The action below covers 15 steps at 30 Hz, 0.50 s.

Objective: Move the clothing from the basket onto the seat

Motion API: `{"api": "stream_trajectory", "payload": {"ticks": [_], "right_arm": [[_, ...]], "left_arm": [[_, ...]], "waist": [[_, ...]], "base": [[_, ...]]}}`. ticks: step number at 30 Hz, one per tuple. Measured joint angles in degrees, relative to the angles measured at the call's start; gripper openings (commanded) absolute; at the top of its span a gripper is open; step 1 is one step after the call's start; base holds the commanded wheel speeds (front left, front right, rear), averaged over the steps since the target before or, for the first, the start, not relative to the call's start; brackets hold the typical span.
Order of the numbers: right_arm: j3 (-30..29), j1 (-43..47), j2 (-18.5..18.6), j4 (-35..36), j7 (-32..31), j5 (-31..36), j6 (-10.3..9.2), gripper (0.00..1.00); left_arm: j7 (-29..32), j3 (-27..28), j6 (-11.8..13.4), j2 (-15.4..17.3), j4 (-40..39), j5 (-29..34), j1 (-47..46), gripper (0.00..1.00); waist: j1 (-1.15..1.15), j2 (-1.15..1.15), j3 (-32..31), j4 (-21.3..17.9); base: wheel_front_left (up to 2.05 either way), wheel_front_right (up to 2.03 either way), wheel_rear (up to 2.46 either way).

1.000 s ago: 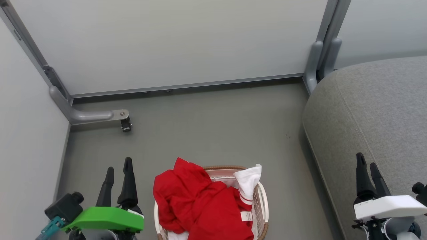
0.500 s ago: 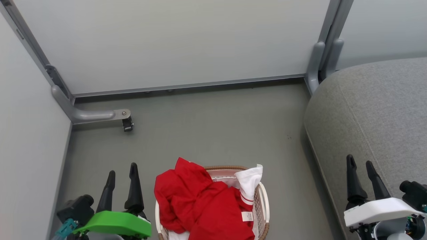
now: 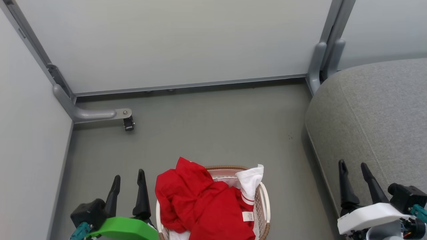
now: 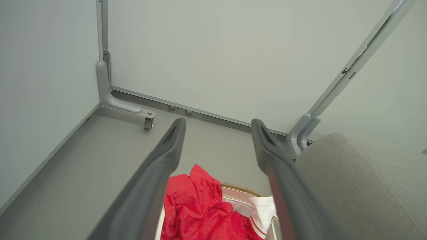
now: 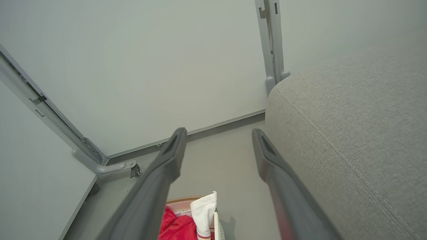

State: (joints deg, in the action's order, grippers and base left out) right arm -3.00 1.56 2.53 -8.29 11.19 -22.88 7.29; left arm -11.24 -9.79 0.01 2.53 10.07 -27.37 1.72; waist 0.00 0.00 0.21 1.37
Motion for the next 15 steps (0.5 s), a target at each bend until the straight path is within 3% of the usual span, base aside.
{"api": "stream_trajectory", "payload": {"ticks": [15], "right_arm": [[1.08,0.21,0.08,-1.63,1.75,7.44,0.01,1.00]], "left_arm": [[-1.77,-2.02,0.57,0.07,2.92,6.05,0.03,1.00]], "waist": [[0.00,0.00,0.20,0.42]], "base": [[0.00,0.00,0.00]]}}
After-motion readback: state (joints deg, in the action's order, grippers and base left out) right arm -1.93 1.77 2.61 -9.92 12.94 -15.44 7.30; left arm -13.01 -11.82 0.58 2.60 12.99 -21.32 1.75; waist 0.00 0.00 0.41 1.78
